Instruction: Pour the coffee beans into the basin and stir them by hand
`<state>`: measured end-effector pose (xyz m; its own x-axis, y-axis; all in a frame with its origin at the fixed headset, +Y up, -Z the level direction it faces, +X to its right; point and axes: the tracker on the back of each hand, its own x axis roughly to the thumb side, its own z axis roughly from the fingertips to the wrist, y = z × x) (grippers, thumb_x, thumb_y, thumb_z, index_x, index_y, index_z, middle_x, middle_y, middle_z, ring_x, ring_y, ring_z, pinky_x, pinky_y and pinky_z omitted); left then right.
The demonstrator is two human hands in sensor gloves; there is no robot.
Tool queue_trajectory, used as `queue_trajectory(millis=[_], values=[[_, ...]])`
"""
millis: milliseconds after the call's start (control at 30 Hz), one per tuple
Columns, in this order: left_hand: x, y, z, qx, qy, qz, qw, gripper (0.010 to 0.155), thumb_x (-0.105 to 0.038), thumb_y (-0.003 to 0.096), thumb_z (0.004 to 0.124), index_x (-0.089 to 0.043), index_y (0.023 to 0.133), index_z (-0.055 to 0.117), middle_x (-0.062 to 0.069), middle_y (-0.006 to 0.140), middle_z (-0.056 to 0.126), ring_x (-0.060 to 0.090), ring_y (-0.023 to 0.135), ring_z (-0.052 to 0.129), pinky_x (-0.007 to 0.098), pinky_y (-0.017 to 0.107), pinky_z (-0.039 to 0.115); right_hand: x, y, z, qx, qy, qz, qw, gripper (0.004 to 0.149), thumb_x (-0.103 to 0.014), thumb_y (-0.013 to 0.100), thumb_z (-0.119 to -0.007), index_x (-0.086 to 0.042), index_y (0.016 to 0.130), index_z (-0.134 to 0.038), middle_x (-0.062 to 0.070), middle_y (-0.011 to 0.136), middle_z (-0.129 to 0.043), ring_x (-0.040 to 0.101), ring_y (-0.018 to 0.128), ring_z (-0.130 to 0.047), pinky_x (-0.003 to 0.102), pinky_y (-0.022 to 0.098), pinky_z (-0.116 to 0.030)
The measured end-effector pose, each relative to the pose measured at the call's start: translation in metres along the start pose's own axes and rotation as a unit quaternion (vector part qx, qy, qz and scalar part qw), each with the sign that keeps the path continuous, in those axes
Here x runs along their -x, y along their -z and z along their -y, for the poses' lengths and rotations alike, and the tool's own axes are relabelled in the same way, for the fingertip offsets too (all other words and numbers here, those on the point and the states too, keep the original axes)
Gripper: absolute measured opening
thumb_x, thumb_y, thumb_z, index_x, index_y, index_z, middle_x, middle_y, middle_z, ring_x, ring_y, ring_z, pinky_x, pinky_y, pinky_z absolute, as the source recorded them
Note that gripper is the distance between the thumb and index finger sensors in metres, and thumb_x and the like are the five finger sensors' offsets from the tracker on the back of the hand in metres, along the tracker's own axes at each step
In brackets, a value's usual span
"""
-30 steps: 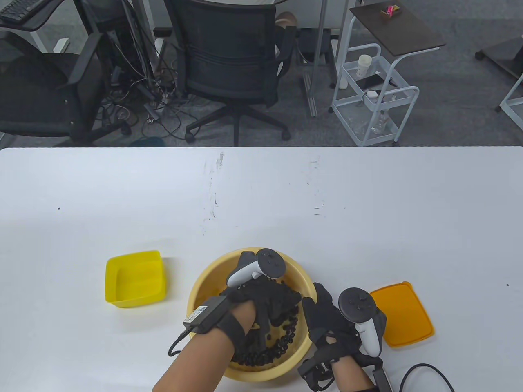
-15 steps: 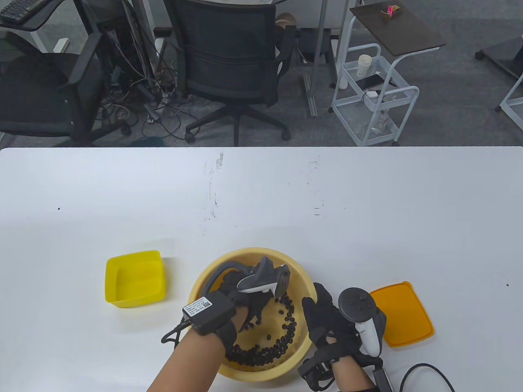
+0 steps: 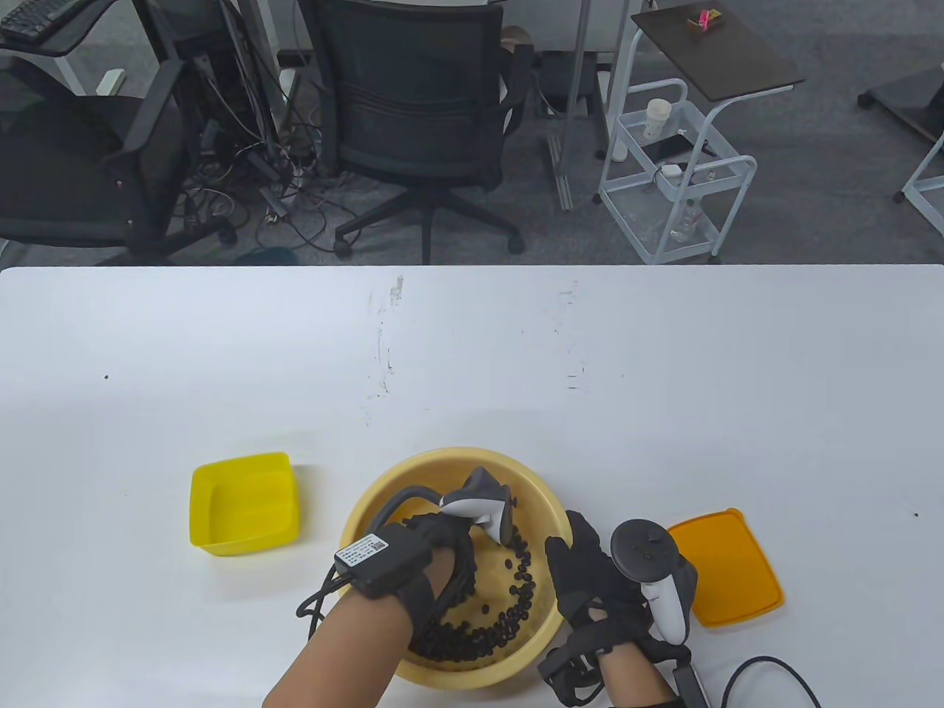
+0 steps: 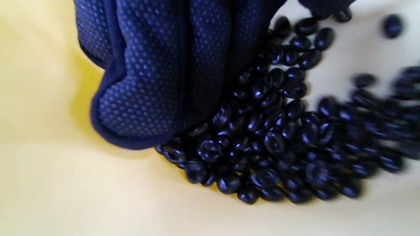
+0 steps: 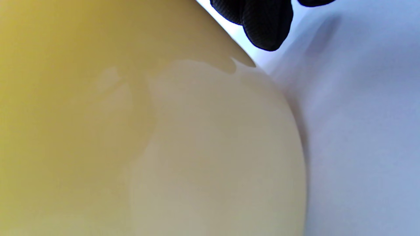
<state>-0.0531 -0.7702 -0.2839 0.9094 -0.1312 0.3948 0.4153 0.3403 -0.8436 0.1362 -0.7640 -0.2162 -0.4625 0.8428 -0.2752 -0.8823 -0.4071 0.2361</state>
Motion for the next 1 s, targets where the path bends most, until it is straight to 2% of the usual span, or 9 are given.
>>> queue_trajectory(millis=[167, 300, 367, 533, 633, 733, 867, 967, 1000], values=[[-0.014, 0.003, 0.006, 0.032, -0.07, 0.108, 0.991, 0.07, -0.056, 0.0493, 0.058, 0.001, 0.067, 0.094, 0.018, 0.046, 0.11, 0.028, 0.028, 0.116, 0.043, 0.055, 0.083, 0.0, 0.0, 0.0, 0.002, -0.002, 0.0, 1.0, 0.064, -0.045, 0.05, -0.049, -0.007, 0.096, -0.023, 0.022, 0.098, -0.042, 0.046, 0.09, -0.064, 0.062, 0.067, -0.042], [-0.03, 0.007, 0.005, 0.027, -0.152, 0.228, 0.961, 0.064, -0.054, 0.0511, 0.059, -0.001, 0.07, 0.09, 0.014, 0.053, 0.108, 0.027, 0.037, 0.115, 0.044, 0.057, 0.081, 0.0, 0.0, 0.0, 0.003, -0.005, 0.0, 1.0, 0.064, -0.045, 0.05, -0.049, -0.007, 0.096, -0.023, 0.022, 0.098, -0.042, 0.046, 0.09, -0.064, 0.062, 0.067, -0.042], [-0.031, 0.006, 0.0, 0.008, -0.189, 0.271, 0.944, 0.062, -0.053, 0.0525, 0.058, -0.002, 0.077, 0.083, 0.011, 0.062, 0.104, 0.025, 0.047, 0.113, 0.044, 0.058, 0.08, 0.0, 0.0, 0.0, 0.004, -0.006, 0.0, 1.0, 0.064, -0.045, 0.05, -0.049, -0.007, 0.096, -0.023, 0.022, 0.098, -0.042, 0.046, 0.09, -0.064, 0.062, 0.067, -0.042], [-0.021, 0.004, -0.011, -0.058, -0.272, 0.311, 0.909, 0.061, -0.048, 0.057, 0.055, 0.0, 0.094, 0.057, 0.011, 0.082, 0.087, 0.02, 0.068, 0.102, 0.042, 0.066, 0.071, 0.0, 0.0, 0.0, 0.003, -0.005, 0.0, 1.0, 0.064, -0.045, 0.05, -0.049, -0.007, 0.096, -0.023, 0.022, 0.098, -0.042, 0.046, 0.09, -0.064, 0.062, 0.067, -0.042], [-0.012, 0.0, -0.016, -0.118, -0.291, 0.296, 0.902, 0.06, -0.045, 0.0578, 0.056, -0.002, 0.099, 0.046, 0.01, 0.091, 0.077, 0.019, 0.076, 0.095, 0.042, 0.072, 0.065, 0.0, 0.0, 0.0, 0.003, -0.004, 0.0, 1.0, 0.064, -0.045, 0.05, -0.049, -0.007, 0.096, -0.023, 0.022, 0.098, -0.042, 0.046, 0.09, -0.064, 0.062, 0.067, -0.042], [-0.005, -0.007, -0.018, -0.204, -0.267, 0.243, 0.91, 0.061, -0.046, 0.0573, 0.056, -0.004, 0.1, 0.044, 0.01, 0.094, 0.073, 0.017, 0.077, 0.093, 0.041, 0.074, 0.063, 0.0, 0.0, 0.0, 0.004, -0.005, 0.0, 1.0, 0.064, -0.045, 0.05, -0.049, -0.007, 0.096, -0.023, 0.022, 0.098, -0.042, 0.046, 0.09, -0.064, 0.062, 0.067, -0.042], [-0.006, -0.017, -0.018, -0.296, -0.156, 0.175, 0.926, 0.058, -0.044, 0.0551, 0.06, -0.014, 0.102, 0.045, 0.007, 0.097, 0.07, 0.018, 0.076, 0.088, 0.044, 0.076, 0.055, 0.0, 0.0, 0.0, 0.003, -0.004, 0.0, 1.0, 0.064, -0.045, 0.05, -0.049, -0.007, 0.095, -0.023, 0.022, 0.098, -0.042, 0.046, 0.09, -0.064, 0.062, 0.067, -0.042], [-0.012, -0.02, -0.013, -0.342, -0.013, 0.127, 0.931, 0.052, -0.042, 0.0525, 0.065, -0.028, 0.102, 0.054, 0.002, 0.101, 0.066, 0.024, 0.087, 0.078, 0.047, 0.077, 0.05, 0.0, 0.0, 0.0, 0.003, -0.003, 0.0, 1.0, 0.064, -0.045, 0.05, -0.049, -0.007, 0.095, -0.023, 0.022, 0.098, -0.042, 0.046, 0.09, -0.064, 0.062, 0.067, -0.042], [-0.014, -0.021, -0.012, -0.341, 0.016, 0.112, 0.933, 0.052, -0.043, 0.0522, 0.065, -0.03, 0.102, 0.054, 0.001, 0.103, 0.064, 0.025, 0.09, 0.076, 0.047, 0.078, 0.049, 0.0, 0.0, 0.0, 0.003, -0.003, 0.0, 1.0, 0.064, -0.045, 0.05, -0.049, -0.007, 0.095, -0.023, 0.022, 0.098, -0.042, 0.046, 0.09, -0.064, 0.062, 0.067, -0.042]])
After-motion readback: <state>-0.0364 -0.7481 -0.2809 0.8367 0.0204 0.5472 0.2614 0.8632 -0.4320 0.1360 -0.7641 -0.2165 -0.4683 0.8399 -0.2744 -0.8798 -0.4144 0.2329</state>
